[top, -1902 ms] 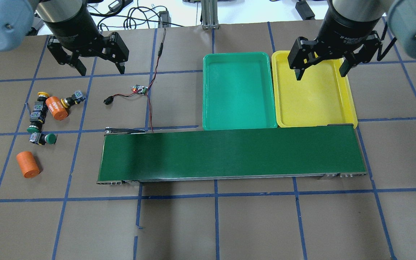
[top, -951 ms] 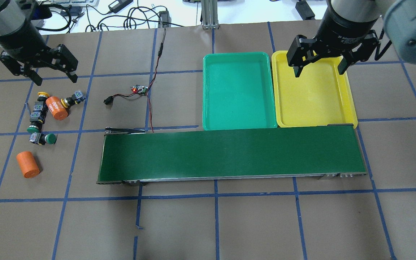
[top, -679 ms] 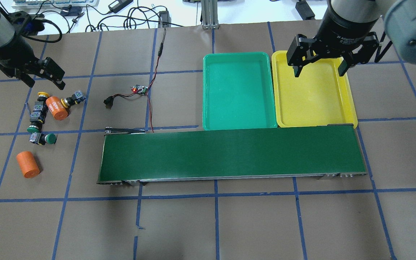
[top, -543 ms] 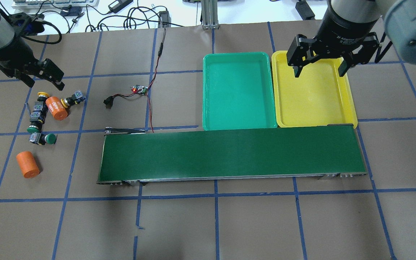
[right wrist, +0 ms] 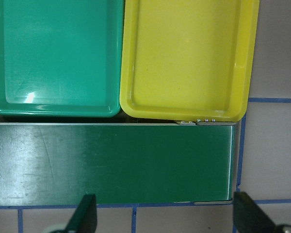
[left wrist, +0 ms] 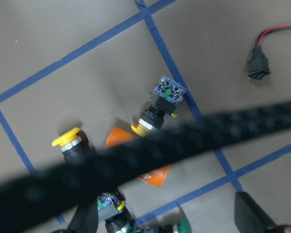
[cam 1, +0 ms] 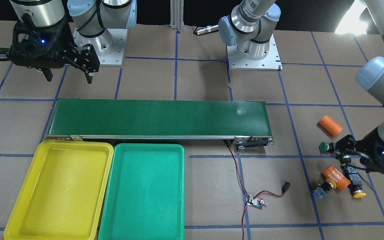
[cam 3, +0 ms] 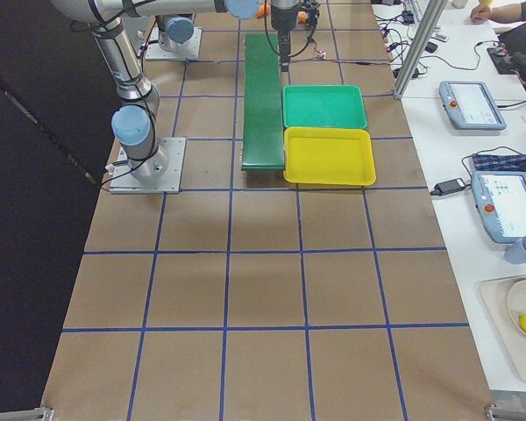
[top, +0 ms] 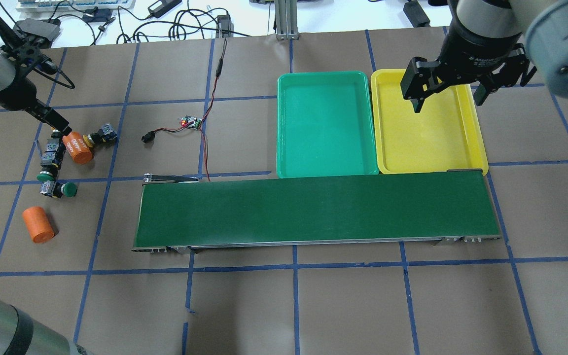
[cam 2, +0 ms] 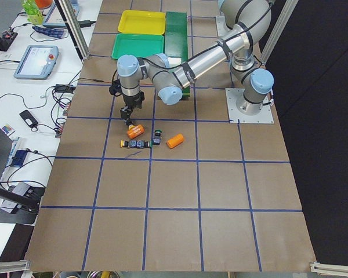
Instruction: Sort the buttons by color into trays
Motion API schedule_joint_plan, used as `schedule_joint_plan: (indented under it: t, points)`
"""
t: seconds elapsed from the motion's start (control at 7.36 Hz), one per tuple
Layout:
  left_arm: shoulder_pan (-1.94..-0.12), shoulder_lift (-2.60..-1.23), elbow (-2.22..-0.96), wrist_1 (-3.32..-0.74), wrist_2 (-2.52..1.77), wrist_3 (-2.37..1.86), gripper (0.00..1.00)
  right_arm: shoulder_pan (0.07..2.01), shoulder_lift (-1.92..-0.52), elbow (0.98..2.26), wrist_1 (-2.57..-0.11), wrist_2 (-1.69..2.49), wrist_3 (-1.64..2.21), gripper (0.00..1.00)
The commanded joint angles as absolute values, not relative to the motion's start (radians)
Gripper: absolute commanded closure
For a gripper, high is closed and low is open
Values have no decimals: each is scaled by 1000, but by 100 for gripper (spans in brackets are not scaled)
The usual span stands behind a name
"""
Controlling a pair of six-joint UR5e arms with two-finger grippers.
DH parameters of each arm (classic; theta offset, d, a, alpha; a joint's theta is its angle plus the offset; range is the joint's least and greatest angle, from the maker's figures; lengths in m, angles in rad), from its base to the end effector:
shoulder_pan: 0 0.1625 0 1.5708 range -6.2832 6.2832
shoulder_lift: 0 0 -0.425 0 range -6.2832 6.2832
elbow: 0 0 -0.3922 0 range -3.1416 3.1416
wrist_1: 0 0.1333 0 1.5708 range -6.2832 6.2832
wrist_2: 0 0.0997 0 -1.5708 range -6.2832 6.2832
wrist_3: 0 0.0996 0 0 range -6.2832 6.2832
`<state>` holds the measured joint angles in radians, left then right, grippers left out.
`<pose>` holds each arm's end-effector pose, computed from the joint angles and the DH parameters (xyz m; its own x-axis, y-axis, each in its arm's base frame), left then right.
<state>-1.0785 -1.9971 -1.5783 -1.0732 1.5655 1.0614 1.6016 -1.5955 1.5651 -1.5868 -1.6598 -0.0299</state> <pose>0.1834 -0.6250 0.2916 -0.8416 0.5375 -0.0531 0.5395 0.8412 -0.0357 0.1393 -0.4817 0.5048 -0.9943 -0.0564 0.0901 -0.0605 0.9972 -0.0437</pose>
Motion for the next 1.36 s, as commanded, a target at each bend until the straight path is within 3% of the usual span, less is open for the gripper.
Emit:
schedule_joint_plan:
  t: [0.0, 1.22]
  points:
    - [-1040, -2054, -1574, -1017, 1539, 1196, 0, 1597, -1597, 1566, -1579, -1661, -90, 0]
    - [-1040, -2146, -1577, -1011, 1471, 1259, 0, 1591, -1595, 1565, -1554, -1574, 33, 0]
